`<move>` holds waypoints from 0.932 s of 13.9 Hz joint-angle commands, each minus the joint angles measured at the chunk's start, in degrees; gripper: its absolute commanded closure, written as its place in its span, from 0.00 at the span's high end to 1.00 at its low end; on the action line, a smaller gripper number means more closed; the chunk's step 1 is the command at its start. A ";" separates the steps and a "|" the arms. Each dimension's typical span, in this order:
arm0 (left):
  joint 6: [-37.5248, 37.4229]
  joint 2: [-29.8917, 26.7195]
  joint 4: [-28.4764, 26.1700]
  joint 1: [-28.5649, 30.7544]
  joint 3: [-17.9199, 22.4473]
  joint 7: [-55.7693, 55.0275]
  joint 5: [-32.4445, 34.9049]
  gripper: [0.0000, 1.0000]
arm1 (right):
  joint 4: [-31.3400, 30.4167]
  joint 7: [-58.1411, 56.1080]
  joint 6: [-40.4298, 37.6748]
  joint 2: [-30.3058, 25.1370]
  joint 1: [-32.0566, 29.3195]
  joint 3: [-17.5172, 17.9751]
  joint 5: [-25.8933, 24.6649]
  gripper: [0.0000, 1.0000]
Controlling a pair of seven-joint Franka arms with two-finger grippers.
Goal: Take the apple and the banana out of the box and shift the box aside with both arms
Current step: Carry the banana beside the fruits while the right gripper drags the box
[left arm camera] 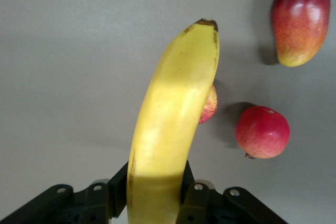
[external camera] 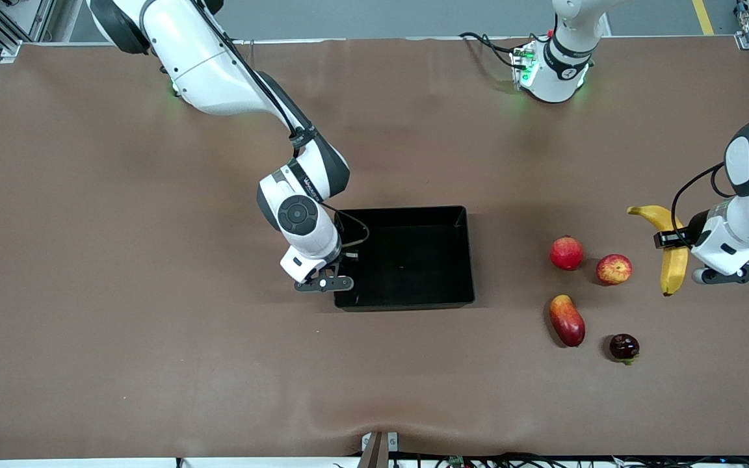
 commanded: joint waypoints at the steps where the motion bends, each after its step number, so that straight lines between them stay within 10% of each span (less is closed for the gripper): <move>1: 4.73 -3.35 -5.82 2.00 -0.36 3.15 -1.31 0.00 | 0.66 1.27 -0.57 -0.64 -0.80 -0.16 -1.09 0.00; 13: 18.27 7.98 -7.67 12.46 -0.19 22.14 -0.43 0.00 | -4.88 -9.75 -15.32 -16.36 -14.85 0.20 -0.29 0.00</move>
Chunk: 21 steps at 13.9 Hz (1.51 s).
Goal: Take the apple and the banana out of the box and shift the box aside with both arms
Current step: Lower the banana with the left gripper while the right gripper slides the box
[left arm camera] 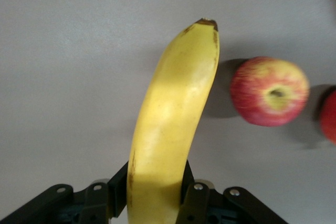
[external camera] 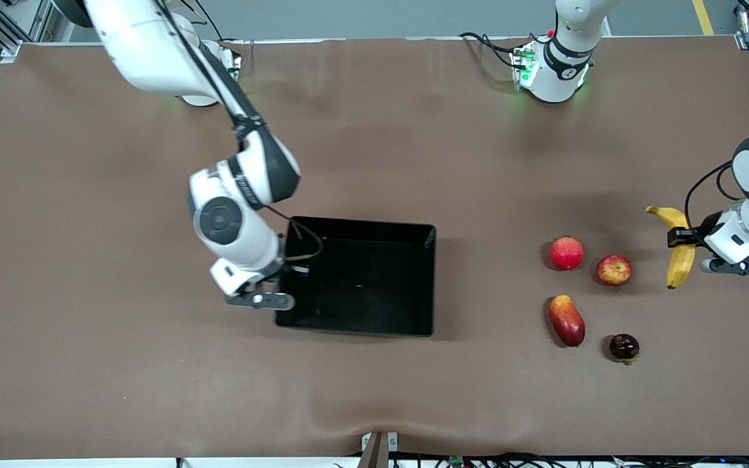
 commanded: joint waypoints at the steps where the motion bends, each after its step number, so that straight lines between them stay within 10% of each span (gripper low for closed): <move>1: 3.71 3.34 0.56 0.74 -0.44 2.94 -0.34 0.00 | -4.42 -11.12 -5.24 -5.96 -7.17 1.36 -0.04 0.00; 12: 12.25 17.86 9.17 -0.93 -0.43 4.27 7.30 0.00 | -4.68 -39.97 -5.81 -5.71 -29.95 1.01 -0.83 0.00; 13: 12.25 17.51 9.18 -1.19 -0.52 4.18 7.30 0.25 | -4.68 -42.17 -4.67 -5.10 -31.35 1.01 -0.83 0.00; 14: 12.25 16.98 9.35 -1.11 -0.70 5.05 7.30 0.99 | -4.68 -43.41 -3.61 -4.40 -32.67 1.01 -0.83 0.00; 21: -6.71 2.77 11.20 -1.20 -11.67 -10.82 6.25 1.00 | -4.59 -48.60 1.67 0.88 -40.14 1.10 -0.22 0.00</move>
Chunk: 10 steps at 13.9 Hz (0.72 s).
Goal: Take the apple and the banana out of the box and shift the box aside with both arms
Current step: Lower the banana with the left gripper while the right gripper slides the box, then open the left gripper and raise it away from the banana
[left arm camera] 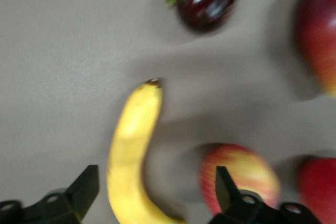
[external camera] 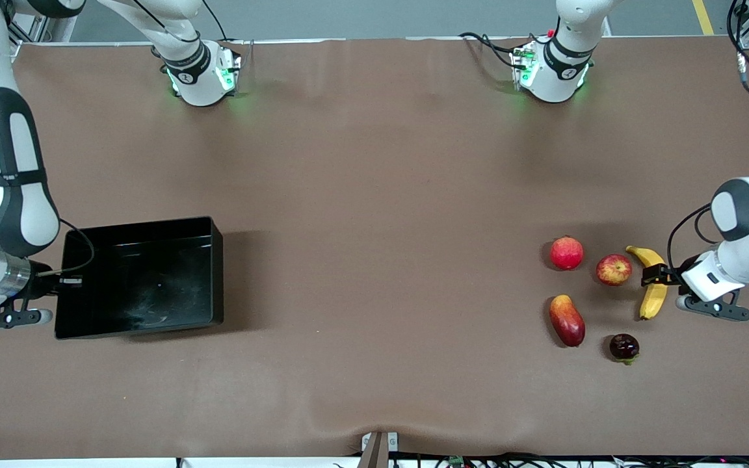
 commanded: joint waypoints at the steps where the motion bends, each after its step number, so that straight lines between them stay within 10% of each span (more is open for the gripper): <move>1: -7.57 -8.96 -1.60 -0.03 -4.24 -7.70 -0.19 1.00 | 0.26 -1.30 1.18 1.39 -3.30 1.47 0.85 0.00; 6: -21.10 -19.08 0.58 -0.03 -11.46 -20.55 -2.74 1.00 | 0.26 1.77 3.12 4.47 -7.17 1.47 3.92 0.00; 10: -34.91 -18.91 14.36 -0.11 -14.28 -19.94 -2.65 1.00 | 0.26 2.40 4.70 6.48 -10.42 1.47 4.02 0.00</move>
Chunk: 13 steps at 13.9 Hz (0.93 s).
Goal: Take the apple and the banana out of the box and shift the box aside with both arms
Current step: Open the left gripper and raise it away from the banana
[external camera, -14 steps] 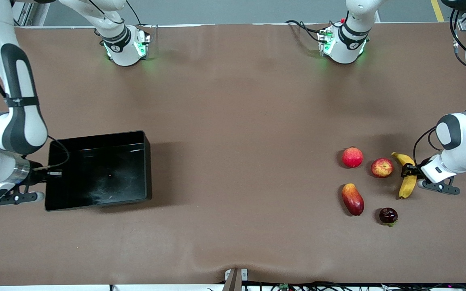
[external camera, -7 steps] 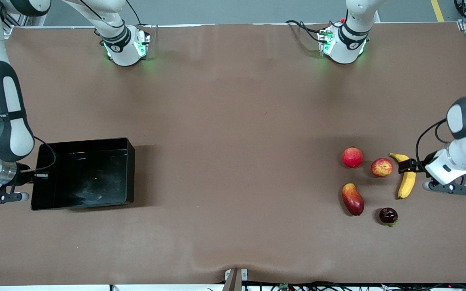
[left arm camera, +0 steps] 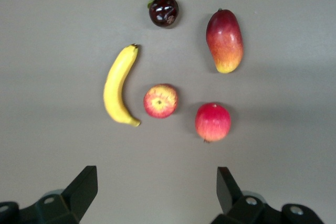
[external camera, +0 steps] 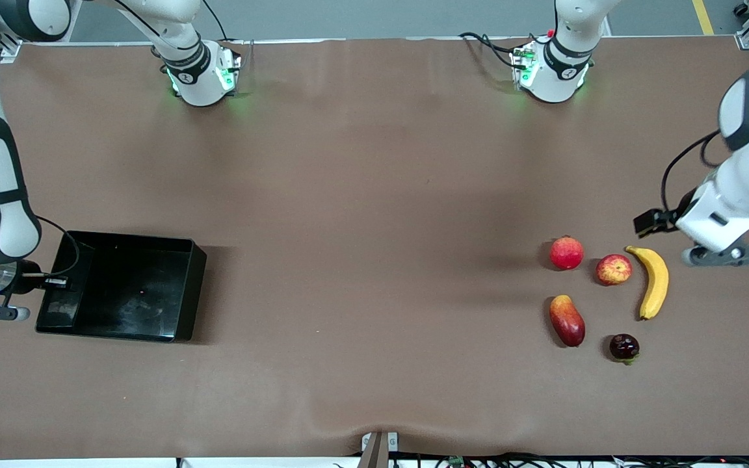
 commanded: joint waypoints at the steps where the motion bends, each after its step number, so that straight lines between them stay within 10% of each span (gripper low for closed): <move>1: -6.57 0.71 8.36 0.38 -0.82 0.60 -0.77 1.00 | 0.30 0.51 0.16 0.69 -3.32 1.46 1.11 0.00; 6: -13.79 -0.94 13.56 0.29 -1.79 -0.01 -4.11 1.00 | 0.30 0.33 0.77 1.92 -3.42 1.46 1.20 0.00; 9: -13.79 -4.20 13.56 -2.43 -1.53 -1.41 -4.11 1.00 | 0.47 -0.28 0.69 1.92 -3.24 1.46 1.02 0.99; 13: -13.97 -7.19 13.04 -12.32 7.56 -3.80 -4.37 1.00 | 1.43 -4.40 -0.01 -0.35 -2.10 1.64 0.58 1.00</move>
